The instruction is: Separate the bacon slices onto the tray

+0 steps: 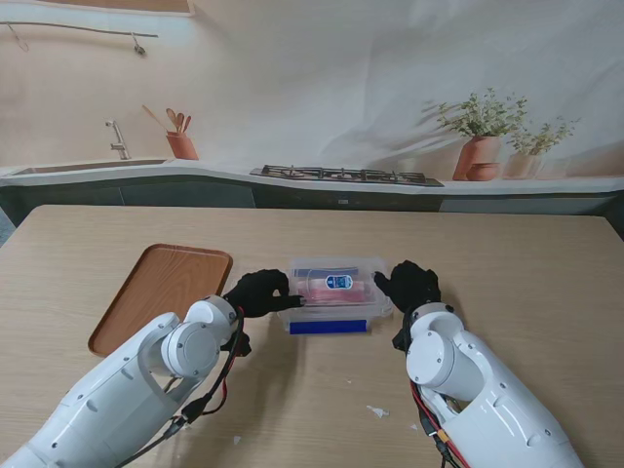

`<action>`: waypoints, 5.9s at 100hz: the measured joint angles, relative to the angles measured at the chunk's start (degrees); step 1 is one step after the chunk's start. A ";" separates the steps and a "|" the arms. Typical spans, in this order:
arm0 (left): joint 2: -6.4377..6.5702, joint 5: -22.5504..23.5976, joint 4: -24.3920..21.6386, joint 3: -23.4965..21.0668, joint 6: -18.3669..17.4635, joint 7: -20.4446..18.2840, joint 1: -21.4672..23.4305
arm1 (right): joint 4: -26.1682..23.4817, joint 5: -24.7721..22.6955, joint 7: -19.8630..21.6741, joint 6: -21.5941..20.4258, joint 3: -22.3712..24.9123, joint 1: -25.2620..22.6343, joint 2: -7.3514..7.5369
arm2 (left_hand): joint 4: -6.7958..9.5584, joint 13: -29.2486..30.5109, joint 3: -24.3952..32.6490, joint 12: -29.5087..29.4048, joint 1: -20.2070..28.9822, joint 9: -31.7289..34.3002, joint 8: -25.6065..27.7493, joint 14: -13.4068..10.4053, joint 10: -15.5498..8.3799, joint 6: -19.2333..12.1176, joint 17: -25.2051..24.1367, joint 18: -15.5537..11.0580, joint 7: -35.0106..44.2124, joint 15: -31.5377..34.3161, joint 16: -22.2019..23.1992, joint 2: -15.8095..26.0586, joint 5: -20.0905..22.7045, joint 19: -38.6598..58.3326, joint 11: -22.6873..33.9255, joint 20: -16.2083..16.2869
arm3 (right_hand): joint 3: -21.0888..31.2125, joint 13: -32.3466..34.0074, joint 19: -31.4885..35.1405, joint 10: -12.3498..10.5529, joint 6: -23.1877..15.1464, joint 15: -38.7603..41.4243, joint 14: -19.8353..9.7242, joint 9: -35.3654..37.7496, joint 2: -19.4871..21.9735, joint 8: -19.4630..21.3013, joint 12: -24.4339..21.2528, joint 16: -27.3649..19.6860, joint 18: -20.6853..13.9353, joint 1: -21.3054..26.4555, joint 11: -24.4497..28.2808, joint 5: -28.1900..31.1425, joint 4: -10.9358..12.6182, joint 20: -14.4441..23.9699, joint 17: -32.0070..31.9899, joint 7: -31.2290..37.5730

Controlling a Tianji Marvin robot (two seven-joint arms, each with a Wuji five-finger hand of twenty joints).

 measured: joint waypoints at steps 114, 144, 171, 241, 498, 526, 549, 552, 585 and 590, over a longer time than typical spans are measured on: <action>0.08 2.94 1.72 2.78 -0.36 -1.24 -2.10 | 2.26 -1.27 -2.82 3.05 0.72 -0.87 -0.99 | 0.00 -1.16 0.00 -0.01 0.00 0.00 -0.24 5.60 -6.66 -12.69 -0.12 -0.02 -0.07 -3.30 -0.10 -0.01 -0.04 -2.01 -0.01 2.14 | 0.41 0.00 0.09 -0.06 -7.78 3.48 0.60 -3.21 -2.07 -1.14 1.68 1.46 0.60 -3.54 4.31 -8.00 0.00 0.50 1.11 -1.64; -0.73 6.29 1.77 1.24 -0.94 3.74 -0.35 | 2.37 0.90 -3.75 2.15 0.90 -0.92 -1.45 | 0.00 -0.08 0.54 -0.02 -0.01 -1.74 -0.24 0.16 -6.67 -12.71 -0.06 -0.02 -0.08 1.55 0.77 -0.13 -1.11 -2.02 0.64 2.86 | 0.41 0.00 0.12 -0.06 -8.27 3.49 0.63 -2.84 -2.07 -1.94 1.68 1.56 0.61 -3.54 4.55 -8.01 0.00 0.52 1.11 -2.21; -1.38 8.03 1.60 -0.05 -0.93 7.51 0.90 | 2.27 1.28 -4.04 2.03 0.63 -0.83 -1.61 | 0.00 -0.08 1.51 0.64 -0.40 -3.99 3.71 -0.23 -6.67 -12.44 -0.04 -0.02 6.28 3.02 2.14 -0.76 -6.44 -1.06 2.65 2.87 | 0.40 0.00 0.13 -0.06 -9.87 3.49 0.64 -2.38 -2.07 -2.67 1.68 1.59 0.62 -3.54 4.61 -8.19 0.00 0.52 1.20 -2.95; -0.76 13.56 1.43 -0.01 0.28 7.64 0.86 | 2.09 1.20 -4.91 2.74 0.28 -0.89 -2.02 | 0.00 1.31 1.71 0.58 -2.99 2.02 2.39 0.58 -8.32 -14.00 -0.09 -0.02 3.33 4.41 2.77 -3.61 2.92 -1.89 1.93 2.83 | 0.39 0.01 0.13 -0.06 -12.70 3.50 0.64 -2.38 -2.07 -2.68 1.68 1.59 0.63 -3.54 5.18 -9.29 0.00 0.52 1.21 -2.33; -1.55 15.07 8.04 4.48 -10.64 13.94 -2.33 | 0.09 13.96 6.09 7.89 3.86 1.73 -1.21 | 0.00 -0.11 3.75 3.46 -2.90 -5.75 5.11 -1.21 -9.85 -23.71 -0.06 -0.03 8.16 7.10 5.63 -4.79 -15.58 1.68 4.58 2.66 | 19.69 23.09 13.59 2.73 -9.82 36.20 4.58 16.03 -21.71 -0.90 20.75 16.52 6.60 -2.15 24.44 -2.54 -7.31 7.50 22.27 26.12; -1.38 16.74 2.89 -1.24 -12.81 14.11 1.64 | -0.27 15.13 3.06 7.96 4.75 1.08 -2.22 | 0.00 -0.11 2.77 2.67 -2.80 -5.75 4.93 -1.73 -9.85 -23.96 -0.06 -0.03 8.16 5.69 4.86 -4.06 -14.84 1.67 4.15 2.66 | 21.36 31.93 41.46 2.73 -10.52 36.15 4.49 23.27 -22.58 -0.81 19.57 16.42 7.24 -1.36 24.11 -2.68 -10.13 -2.88 21.54 26.61; -0.86 18.15 -2.91 -5.11 -15.65 14.74 4.93 | -1.04 16.09 0.17 8.80 5.17 0.66 -2.97 | 0.00 -0.11 0.51 2.14 -3.10 -5.75 4.93 -1.81 -9.86 -23.96 -0.06 -0.02 8.16 5.49 4.82 -2.74 -14.84 1.61 3.92 2.66 | 23.16 36.66 46.83 2.73 -10.53 38.43 4.44 26.25 -22.61 -0.79 19.34 16.42 7.91 -1.36 24.51 -3.43 -10.13 -4.13 25.00 26.61; -0.86 18.15 -3.21 -5.45 -15.73 14.93 5.17 | -1.15 16.30 -0.13 8.93 5.26 0.58 -3.10 | 0.00 -0.11 0.19 2.12 -3.10 -5.75 4.93 -1.81 -9.86 -23.96 -0.06 -0.02 8.16 5.48 4.81 -2.19 -14.84 1.58 3.89 2.66 | 23.22 36.76 46.91 2.73 -10.52 38.83 4.44 26.83 -22.62 -0.79 19.34 16.51 7.99 -1.36 24.61 -3.44 -10.13 -4.14 25.40 26.61; -0.89 19.36 -3.84 -9.88 -15.81 17.71 7.97 | -5.19 20.69 -3.67 7.52 9.42 -2.51 -4.59 | 0.01 -0.11 -2.10 2.09 -3.10 -5.77 4.57 -1.81 -9.85 -23.73 -0.06 -0.02 7.82 4.95 4.22 -1.14 -14.84 0.98 3.56 2.66 | 26.16 39.43 48.98 2.93 -10.53 41.20 4.41 27.46 -24.01 0.88 20.41 18.79 8.99 -0.87 25.06 -3.49 -11.27 -4.86 27.76 27.30; -0.89 19.28 -3.79 -10.35 -15.25 18.11 8.41 | -6.11 21.66 -3.99 7.12 10.37 -3.15 -4.72 | 0.01 -0.56 -2.16 2.08 -3.10 -5.80 4.57 -1.81 -9.85 -23.65 -0.06 -0.02 7.81 4.95 4.22 -1.12 -14.84 0.83 3.56 2.66 | 26.58 39.80 49.04 2.93 -10.53 41.21 4.41 27.47 -24.01 1.42 20.67 18.95 9.27 -0.87 25.20 -3.53 -11.27 -5.02 27.88 27.58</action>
